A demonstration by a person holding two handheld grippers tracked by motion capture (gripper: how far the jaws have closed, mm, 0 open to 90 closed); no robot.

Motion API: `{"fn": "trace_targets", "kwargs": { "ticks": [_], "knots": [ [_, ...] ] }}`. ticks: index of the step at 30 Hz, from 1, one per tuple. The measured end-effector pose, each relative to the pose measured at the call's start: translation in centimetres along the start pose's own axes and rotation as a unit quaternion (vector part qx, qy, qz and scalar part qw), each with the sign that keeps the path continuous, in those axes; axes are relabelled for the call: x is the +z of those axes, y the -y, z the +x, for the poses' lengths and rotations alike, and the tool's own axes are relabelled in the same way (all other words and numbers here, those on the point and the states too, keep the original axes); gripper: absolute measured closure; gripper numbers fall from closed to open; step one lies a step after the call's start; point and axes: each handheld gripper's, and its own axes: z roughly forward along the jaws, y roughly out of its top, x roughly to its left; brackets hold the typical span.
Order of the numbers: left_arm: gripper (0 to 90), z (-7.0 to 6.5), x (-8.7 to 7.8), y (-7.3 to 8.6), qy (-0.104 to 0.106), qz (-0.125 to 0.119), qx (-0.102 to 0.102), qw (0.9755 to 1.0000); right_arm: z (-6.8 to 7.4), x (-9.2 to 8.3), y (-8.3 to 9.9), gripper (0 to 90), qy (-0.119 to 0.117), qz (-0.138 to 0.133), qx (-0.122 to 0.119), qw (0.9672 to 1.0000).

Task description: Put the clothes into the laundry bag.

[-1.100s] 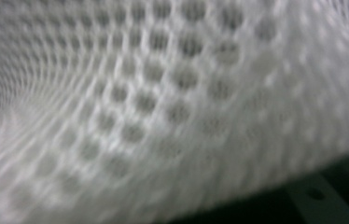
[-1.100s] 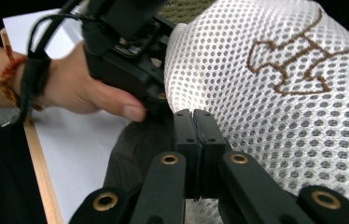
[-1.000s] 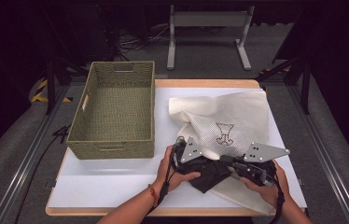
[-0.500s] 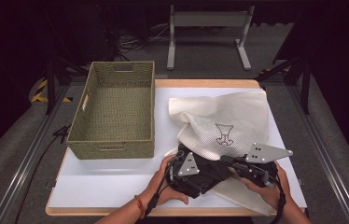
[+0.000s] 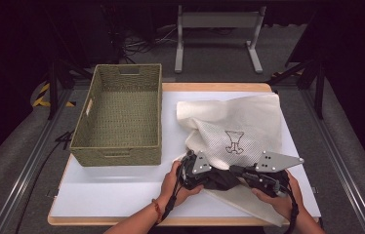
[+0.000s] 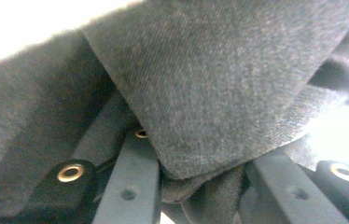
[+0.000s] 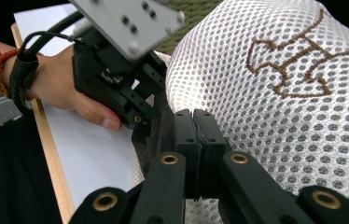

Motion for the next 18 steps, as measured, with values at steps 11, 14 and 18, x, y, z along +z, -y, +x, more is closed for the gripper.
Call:
{"fn": "trace_targets", "kwargs": {
  "ticks": [11,14,18],
  "knots": [
    [79.5,-0.2,1.8,-2.9,-0.023,-0.081,-0.005,0.9964,0.7,-0.6,-0.5,89.8,-0.007,-0.019,-0.003,0.9998],
    [79.5,1.1,3.2,-2.6,-0.027,-0.106,-0.044,0.993,0.5,-0.6,-0.4,89.9,-0.001,-0.016,0.001,0.9999],
    [79.3,2.7,4.0,-2.0,-0.048,-0.11,-0.071,0.9903,0.2,-0.5,0.1,89.9,-0.002,-0.008,0.008,0.9999]
  ]
}}
